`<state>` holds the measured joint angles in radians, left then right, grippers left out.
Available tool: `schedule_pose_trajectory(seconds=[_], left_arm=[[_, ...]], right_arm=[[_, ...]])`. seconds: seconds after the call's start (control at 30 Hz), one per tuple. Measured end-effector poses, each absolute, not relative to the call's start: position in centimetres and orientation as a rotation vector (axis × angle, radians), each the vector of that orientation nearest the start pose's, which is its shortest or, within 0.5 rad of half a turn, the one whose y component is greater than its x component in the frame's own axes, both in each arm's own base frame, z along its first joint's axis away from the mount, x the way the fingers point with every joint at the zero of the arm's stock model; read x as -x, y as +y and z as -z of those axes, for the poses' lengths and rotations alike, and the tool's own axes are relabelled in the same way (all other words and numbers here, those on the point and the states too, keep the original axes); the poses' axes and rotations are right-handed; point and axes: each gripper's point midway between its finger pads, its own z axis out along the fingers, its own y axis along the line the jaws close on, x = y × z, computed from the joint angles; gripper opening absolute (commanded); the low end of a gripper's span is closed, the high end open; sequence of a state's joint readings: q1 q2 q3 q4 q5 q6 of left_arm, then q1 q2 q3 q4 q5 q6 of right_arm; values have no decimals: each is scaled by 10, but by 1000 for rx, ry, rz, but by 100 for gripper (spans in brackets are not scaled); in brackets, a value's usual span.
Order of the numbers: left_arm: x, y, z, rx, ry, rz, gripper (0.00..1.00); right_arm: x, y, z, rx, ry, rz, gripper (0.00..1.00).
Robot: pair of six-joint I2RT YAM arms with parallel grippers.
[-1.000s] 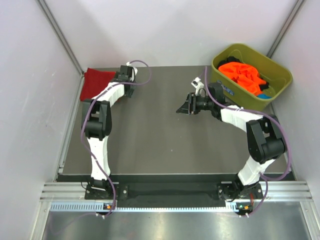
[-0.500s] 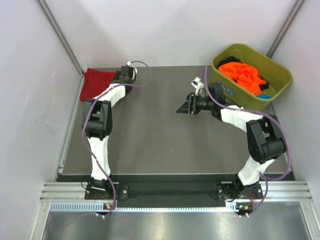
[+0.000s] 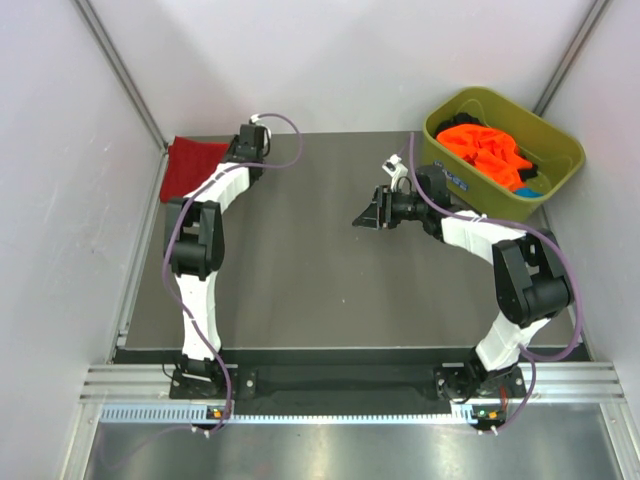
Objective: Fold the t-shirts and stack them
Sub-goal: Neatly place the folded tshirt to the corner
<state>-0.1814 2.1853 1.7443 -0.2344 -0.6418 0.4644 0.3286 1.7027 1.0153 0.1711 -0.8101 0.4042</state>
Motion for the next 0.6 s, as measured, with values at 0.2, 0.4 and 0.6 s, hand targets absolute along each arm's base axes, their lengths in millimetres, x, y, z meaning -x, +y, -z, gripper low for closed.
schedule_pose_trajectory(seconds=[0.2,0.4,0.6], left_arm=[[-578,33,-149,-298,2151,-895,41],[-580,37,-151,-274,2154,-865,47],[-560,4,-121,-327,2237,-649,59]], right_arm=[[-355,267,-142,444,2117,-1278,50],[-355,268,-143,445,2116,-1280,50],[-354,268,-143,444,2117,-1285,50]])
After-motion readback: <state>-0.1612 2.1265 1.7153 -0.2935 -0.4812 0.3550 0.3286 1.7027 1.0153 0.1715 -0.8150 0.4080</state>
